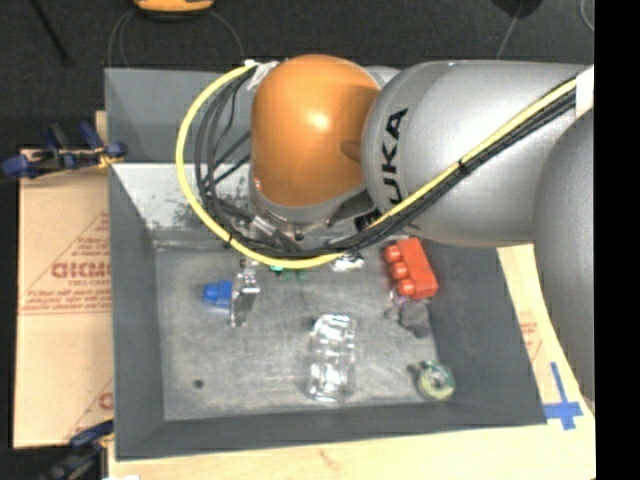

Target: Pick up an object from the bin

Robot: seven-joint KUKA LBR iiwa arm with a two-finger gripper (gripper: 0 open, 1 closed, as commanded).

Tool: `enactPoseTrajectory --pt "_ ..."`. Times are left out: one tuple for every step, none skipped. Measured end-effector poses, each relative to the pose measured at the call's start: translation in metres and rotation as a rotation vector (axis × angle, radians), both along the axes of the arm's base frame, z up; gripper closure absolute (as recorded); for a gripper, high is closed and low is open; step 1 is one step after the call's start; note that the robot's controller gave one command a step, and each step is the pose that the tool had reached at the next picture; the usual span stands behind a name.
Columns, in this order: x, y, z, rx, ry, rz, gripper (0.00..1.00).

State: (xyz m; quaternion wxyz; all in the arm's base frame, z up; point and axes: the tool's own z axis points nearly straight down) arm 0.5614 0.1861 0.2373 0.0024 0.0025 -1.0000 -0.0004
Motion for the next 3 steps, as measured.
enactPoseTrajectory --pt "0.029 -0.02 -0.147 -0.003 -0.001 0.08 0.0" --pt "0.031 -0.018 -0.142 0.002 -0.008 0.076 1.0" --pt "0.035 -0.041 -0.012 -0.001 -0.016 0.108 1.0"
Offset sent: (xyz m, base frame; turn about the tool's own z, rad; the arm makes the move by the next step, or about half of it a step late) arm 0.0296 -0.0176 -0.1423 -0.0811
